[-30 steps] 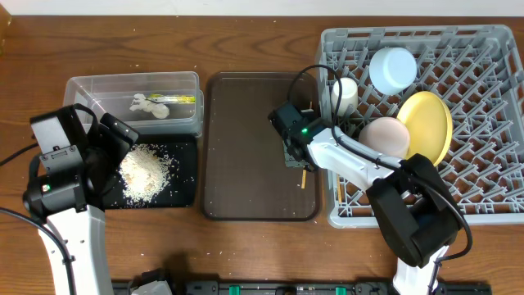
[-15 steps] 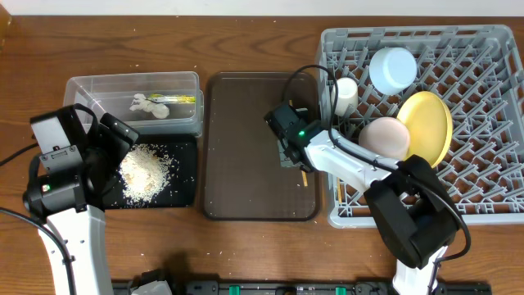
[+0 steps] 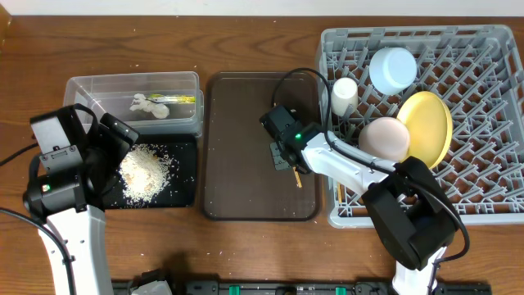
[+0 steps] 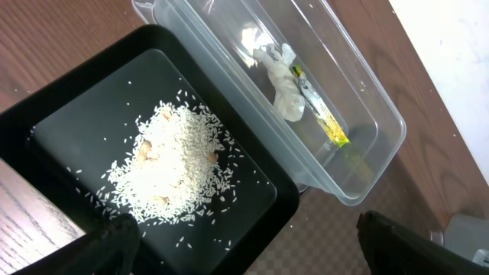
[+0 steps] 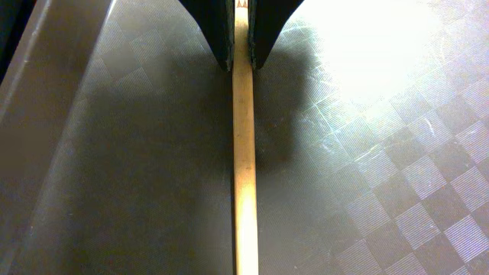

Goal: Sort waste into correct bins and load items into the dishwasher rack
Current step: 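Grasp the second chopstick with the right gripper and lift it, then place the second chopstick into the rack's left side and release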

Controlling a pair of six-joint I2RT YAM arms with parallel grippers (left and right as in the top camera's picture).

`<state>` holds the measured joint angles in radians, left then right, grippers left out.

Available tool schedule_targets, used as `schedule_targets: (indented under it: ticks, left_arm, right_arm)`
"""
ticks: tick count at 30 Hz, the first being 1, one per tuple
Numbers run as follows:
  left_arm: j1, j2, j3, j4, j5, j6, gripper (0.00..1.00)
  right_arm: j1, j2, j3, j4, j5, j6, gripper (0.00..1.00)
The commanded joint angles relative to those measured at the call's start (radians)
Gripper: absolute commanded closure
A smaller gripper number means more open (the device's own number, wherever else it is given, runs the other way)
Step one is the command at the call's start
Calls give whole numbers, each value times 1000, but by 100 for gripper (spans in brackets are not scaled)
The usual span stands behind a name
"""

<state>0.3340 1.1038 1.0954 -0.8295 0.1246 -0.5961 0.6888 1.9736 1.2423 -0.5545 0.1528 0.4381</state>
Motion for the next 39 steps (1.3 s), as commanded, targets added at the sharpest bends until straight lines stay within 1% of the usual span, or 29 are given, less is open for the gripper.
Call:
schedule_targets:
  ticks: [1, 6, 11, 14, 19, 24, 27, 31, 39]
  left_arm:
    - [5, 2, 15, 0, -5, 0, 6]
    - [5, 2, 15, 0, -5, 0, 6]
    - [5, 2, 15, 0, -5, 0, 6]
    - [5, 2, 15, 0, -5, 0, 6]
    - [5, 2, 15, 0, -5, -1, 6]
    - [5, 2, 15, 0, -5, 0, 6]
    - [5, 2, 15, 0, -5, 0, 6]
    - [5, 2, 15, 0, -5, 0, 6]
    - [5, 2, 15, 0, -5, 0, 6]
  right_arm:
    - [3, -10, -2, 1, -8, -11, 99]
    - [-2, -92, 24, -17, -8, -61, 99]
    - [-16, -231, 28, -48, -7, -82, 99]
    - [-40, -330, 28, -72, -8, -122, 99]
    - [-109, -496, 28, -170, -8, -150, 99]
    - [-195, -619, 28, -281, -8, -193, 99]
    - [-243, -657, 28, -341, -8, -216, 99]
    - [-291, -664, 27, -403, -16, -238, 99]
    - [-344, -626, 27, -437, -16, -245, 99]
